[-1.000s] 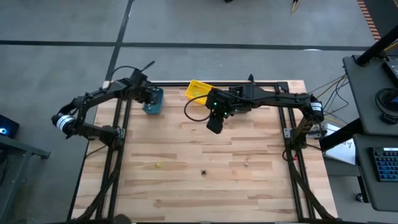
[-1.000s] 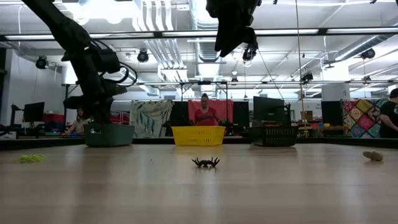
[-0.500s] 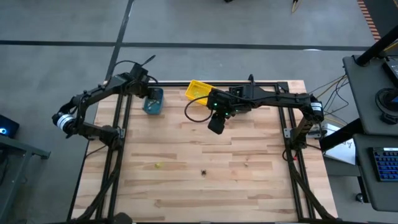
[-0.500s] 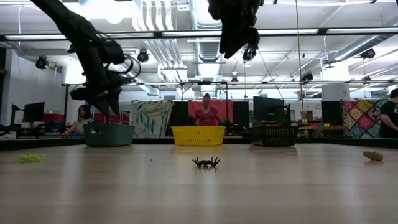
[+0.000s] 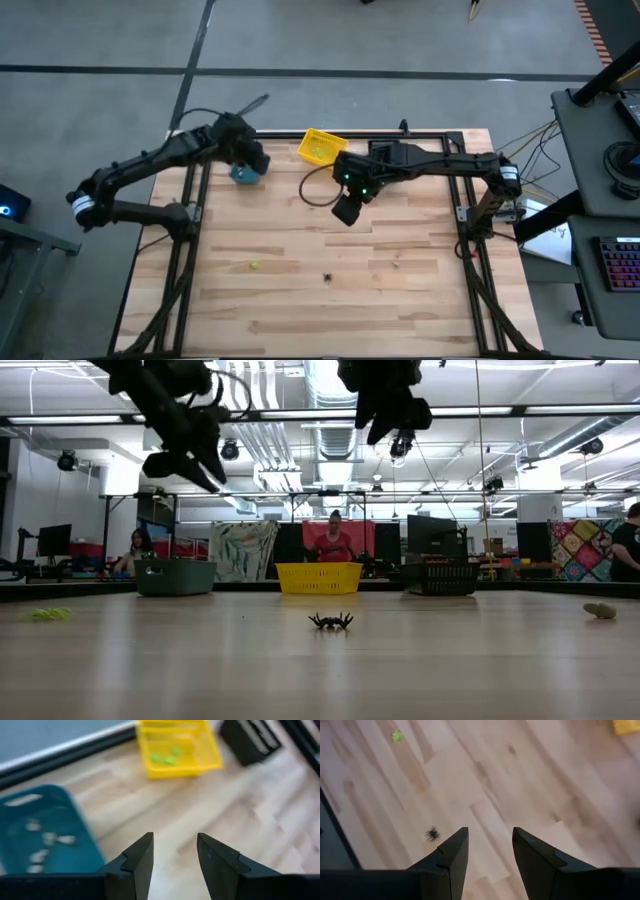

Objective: Sort Halloween decoration
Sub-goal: Put the black spider toy into the black bin

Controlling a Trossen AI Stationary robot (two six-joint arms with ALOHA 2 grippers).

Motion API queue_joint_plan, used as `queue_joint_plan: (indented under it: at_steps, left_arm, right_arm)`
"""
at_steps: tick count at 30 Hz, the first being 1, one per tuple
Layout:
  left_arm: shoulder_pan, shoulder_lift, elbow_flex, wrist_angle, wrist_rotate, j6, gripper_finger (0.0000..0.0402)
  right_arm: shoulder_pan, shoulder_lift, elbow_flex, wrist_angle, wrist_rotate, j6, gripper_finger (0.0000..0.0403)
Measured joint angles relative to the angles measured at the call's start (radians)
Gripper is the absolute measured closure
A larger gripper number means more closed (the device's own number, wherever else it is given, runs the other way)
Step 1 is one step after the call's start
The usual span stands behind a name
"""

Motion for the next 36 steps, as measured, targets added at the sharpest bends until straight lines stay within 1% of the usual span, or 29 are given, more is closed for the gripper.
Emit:
queue_joint_plan:
  at_steps: [6, 11, 16, 20, 23, 26, 29, 32, 36]
  left_arm:
    - [-0.243, -0.013, -0.001, 0.000, -0.045, -0.085, 0.0268]
    - [-0.439, 0.002, -0.001, 0.000, -0.101, -0.160, 0.0268]
    - [-0.609, 0.025, -0.002, 0.000, -0.149, -0.244, 0.0267]
    - [-0.733, 0.054, -0.002, 0.000, -0.155, -0.259, 0.0267]
    - [-0.825, 0.082, -0.002, 0.004, -0.181, -0.248, 0.0267]
    - [-0.911, 0.114, -0.002, 0.029, -0.208, -0.200, 0.0267]
    - [-0.986, 0.149, -0.003, 0.063, -0.208, -0.144, 0.0267]
    - [-1.036, 0.184, -0.003, 0.078, -0.229, -0.146, 0.0267]
    - [-1.085, 0.229, -0.003, 0.108, -0.237, -0.151, 0.0267]
  right_arm:
    - [0.074, 0.000, 0.000, 0.000, 0.000, 0.093, 0.0257]
    - [0.143, 0.000, 0.000, 0.000, 0.001, 0.174, 0.0258]
    - [0.206, 0.000, -0.005, 0.002, 0.003, 0.277, 0.0267]
    - [0.254, 0.000, -0.016, 0.002, 0.004, 0.342, 0.0272]
    - [0.297, 0.000, -0.032, 0.001, 0.007, 0.352, 0.0273]
    - [0.349, 0.000, -0.054, 0.005, 0.011, 0.286, 0.0273]
    - [0.408, 0.000, -0.096, 0.057, 0.016, 0.117, 0.0273]
    - [0.456, 0.000, -0.167, 0.179, 0.053, -0.023, 0.0273]
    - [0.475, 0.000, -0.289, 0.388, 0.086, -0.082, 0.0273]
